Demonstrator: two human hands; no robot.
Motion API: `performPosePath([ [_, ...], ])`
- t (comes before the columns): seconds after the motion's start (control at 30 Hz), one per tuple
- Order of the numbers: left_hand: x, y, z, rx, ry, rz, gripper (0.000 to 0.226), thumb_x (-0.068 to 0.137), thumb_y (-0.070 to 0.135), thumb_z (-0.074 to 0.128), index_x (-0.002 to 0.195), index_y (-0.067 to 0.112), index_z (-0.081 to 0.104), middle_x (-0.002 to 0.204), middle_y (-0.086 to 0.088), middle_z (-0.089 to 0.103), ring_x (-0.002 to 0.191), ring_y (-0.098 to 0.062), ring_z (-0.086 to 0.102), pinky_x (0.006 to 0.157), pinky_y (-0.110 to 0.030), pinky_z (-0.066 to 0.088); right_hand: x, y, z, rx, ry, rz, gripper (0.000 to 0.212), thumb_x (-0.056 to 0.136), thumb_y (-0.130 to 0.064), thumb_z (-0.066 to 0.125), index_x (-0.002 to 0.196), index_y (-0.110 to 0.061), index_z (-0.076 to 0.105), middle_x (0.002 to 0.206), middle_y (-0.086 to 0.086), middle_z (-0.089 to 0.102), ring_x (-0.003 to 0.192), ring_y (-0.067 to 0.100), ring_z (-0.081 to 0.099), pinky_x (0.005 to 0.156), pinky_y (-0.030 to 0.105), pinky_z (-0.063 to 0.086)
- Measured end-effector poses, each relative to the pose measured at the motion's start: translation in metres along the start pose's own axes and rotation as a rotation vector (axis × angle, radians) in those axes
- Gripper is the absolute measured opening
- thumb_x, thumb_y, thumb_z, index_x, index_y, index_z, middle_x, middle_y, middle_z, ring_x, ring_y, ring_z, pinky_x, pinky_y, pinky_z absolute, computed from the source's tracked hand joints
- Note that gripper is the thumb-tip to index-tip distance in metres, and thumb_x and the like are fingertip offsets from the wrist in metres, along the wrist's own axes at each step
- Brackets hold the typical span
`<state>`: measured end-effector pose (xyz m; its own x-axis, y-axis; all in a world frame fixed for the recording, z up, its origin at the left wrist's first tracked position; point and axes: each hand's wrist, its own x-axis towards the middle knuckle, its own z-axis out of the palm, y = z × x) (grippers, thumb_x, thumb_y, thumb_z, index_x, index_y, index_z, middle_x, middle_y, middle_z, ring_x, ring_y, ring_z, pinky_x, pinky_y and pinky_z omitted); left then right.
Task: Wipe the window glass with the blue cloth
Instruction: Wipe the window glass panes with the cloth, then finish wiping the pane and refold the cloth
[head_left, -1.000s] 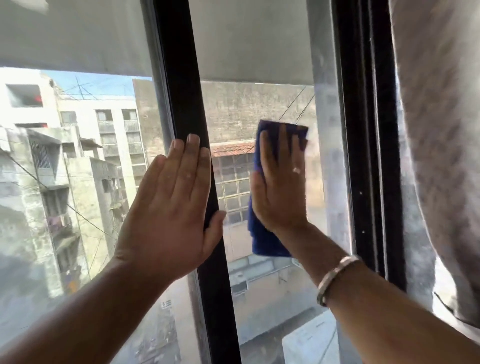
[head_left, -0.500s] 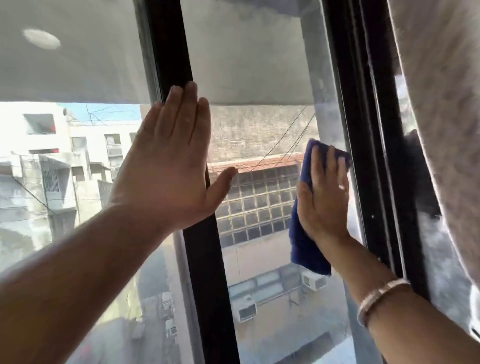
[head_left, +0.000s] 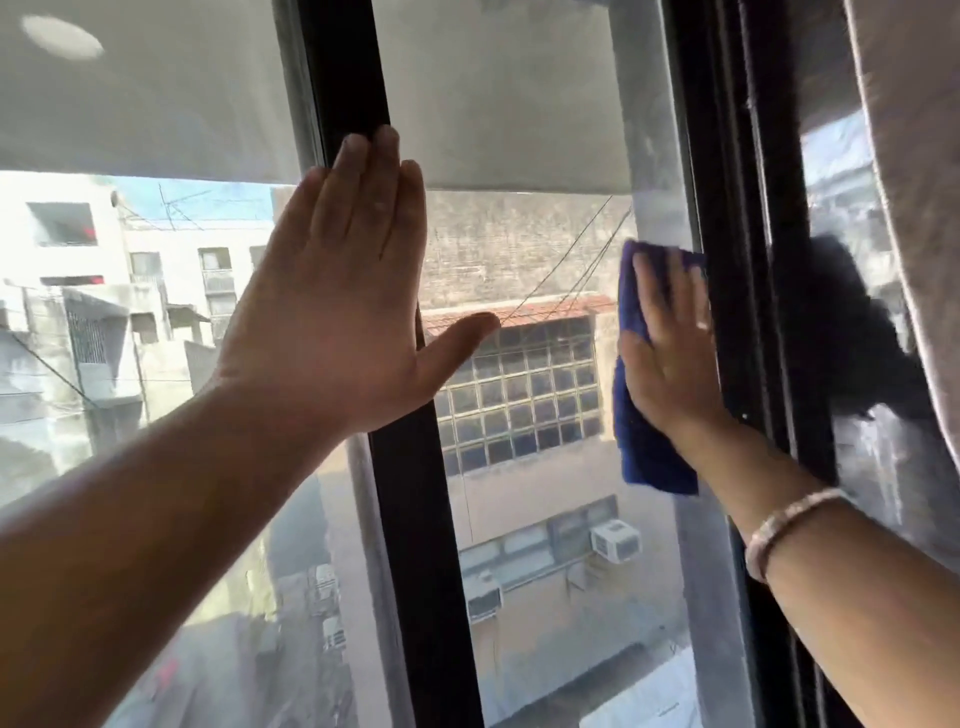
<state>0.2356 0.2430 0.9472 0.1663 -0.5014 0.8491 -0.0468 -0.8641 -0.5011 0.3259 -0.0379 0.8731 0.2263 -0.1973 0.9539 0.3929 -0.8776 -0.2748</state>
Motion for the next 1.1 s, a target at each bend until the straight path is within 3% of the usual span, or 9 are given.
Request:
performPosePath([
  [0.1, -0.002, -0.001, -0.002, -0.018, 0.001, 0.003, 0.109, 0.091, 0.081, 0.009, 0.158, -0.006, 0.011, 0.167, -0.028, 0.007, 0.157, -0.040, 0.008, 0.128, -0.049, 0.009, 0.013, -0.065, 0.010, -0.040, 0.049, -0.166, 0.068, 0.086, -0.025, 0.034, 0.154, -0.020, 0.025, 0.163, 0.016, 0.018, 0.150, 0.040, 0.011, 0.124, 0.051, 0.011],
  [0.2, -0.002, -0.002, -0.006, -0.014, -0.041, 0.012, 0.107, 0.090, 0.080, 0.002, 0.159, -0.001, 0.010, 0.167, -0.028, 0.009, 0.156, -0.042, 0.010, 0.127, -0.052, 0.012, -0.085, -0.090, 0.027, -0.082, -0.078, -0.500, 0.071, 0.080, -0.024, 0.050, 0.150, -0.022, 0.035, 0.161, 0.012, 0.024, 0.150, 0.037, 0.016, 0.122, 0.055, 0.015],
  [0.37, -0.028, 0.026, -0.012, -0.011, -0.150, 0.143, 0.082, 0.100, 0.063, 0.010, 0.160, 0.007, 0.016, 0.166, -0.025, 0.021, 0.154, -0.043, 0.019, 0.124, -0.057, 0.013, -0.224, -0.009, 0.026, -0.198, -0.299, -0.722, 0.075, 0.075, -0.036, 0.059, 0.146, -0.033, 0.038, 0.156, 0.004, 0.032, 0.144, 0.035, 0.022, 0.123, 0.050, 0.007],
  [0.47, -0.067, 0.076, 0.006, -0.042, -0.135, 0.374, 0.063, 0.100, 0.044, 0.035, 0.153, 0.011, 0.041, 0.160, -0.022, 0.038, 0.149, -0.040, 0.035, 0.124, -0.057, 0.021, -0.224, -0.002, 0.017, -0.090, -0.395, -0.706, 0.071, 0.083, -0.038, 0.052, 0.149, -0.030, 0.029, 0.157, 0.007, 0.029, 0.146, 0.036, 0.021, 0.123, 0.050, 0.010],
  [0.6, -0.097, 0.125, 0.026, -0.061, -0.340, 0.587, 0.068, 0.100, 0.056, 0.032, 0.156, 0.018, 0.039, 0.165, -0.018, 0.029, 0.153, -0.037, 0.027, 0.126, -0.054, 0.018, -0.229, 0.002, 0.011, 0.012, -0.467, -0.501, 0.058, 0.091, -0.026, 0.053, 0.144, -0.020, 0.030, 0.159, 0.015, 0.026, 0.150, 0.040, 0.011, 0.117, 0.060, 0.024],
  [0.7, -0.100, 0.132, 0.037, 0.039, -0.490, 0.626, 0.075, 0.100, 0.060, 0.034, 0.163, 0.024, 0.011, 0.169, -0.020, -0.002, 0.157, -0.040, 0.000, 0.126, -0.057, 0.000, -0.255, 0.015, 0.011, 0.104, -0.307, -0.117, 0.081, 0.095, -0.055, 0.049, 0.155, -0.021, 0.007, 0.163, 0.016, 0.003, 0.152, 0.035, -0.006, 0.122, 0.055, 0.012],
  [0.8, -0.097, 0.133, 0.038, 0.068, -0.490, 0.622, 0.080, 0.100, 0.057, 0.042, 0.162, 0.024, 0.004, 0.168, -0.022, -0.013, 0.157, -0.040, -0.008, 0.124, -0.059, -0.008, -0.277, 0.011, 0.006, 0.155, -0.210, 0.211, 0.093, 0.086, -0.069, 0.051, 0.154, -0.016, 0.015, 0.162, 0.018, 0.014, 0.150, 0.034, 0.012, 0.120, 0.043, 0.012],
  [0.97, -0.094, 0.148, 0.033, -0.006, -0.485, 0.629, 0.054, 0.101, 0.036, 0.053, 0.150, 0.016, 0.040, 0.170, -0.021, -0.003, 0.157, -0.039, -0.006, 0.124, -0.061, -0.007, -0.309, 0.014, -0.004, 0.153, -0.194, 0.363, 0.056, 0.079, -0.053, 0.068, 0.121, -0.020, 0.052, 0.116, -0.001, 0.051, 0.106, 0.019, 0.049, 0.094, 0.041, 0.039],
  [1.1, -0.089, 0.162, 0.019, 0.032, -0.557, 0.660, 0.041, 0.103, 0.027, 0.051, 0.143, 0.016, 0.046, 0.168, -0.016, 0.018, 0.158, -0.036, 0.009, 0.126, -0.056, -0.005, -0.301, 0.008, -0.025, 0.171, -0.288, 0.467, 0.031, 0.080, -0.037, 0.075, 0.091, -0.020, 0.052, 0.083, -0.007, 0.058, 0.074, 0.014, 0.054, 0.068, 0.031, 0.045],
])
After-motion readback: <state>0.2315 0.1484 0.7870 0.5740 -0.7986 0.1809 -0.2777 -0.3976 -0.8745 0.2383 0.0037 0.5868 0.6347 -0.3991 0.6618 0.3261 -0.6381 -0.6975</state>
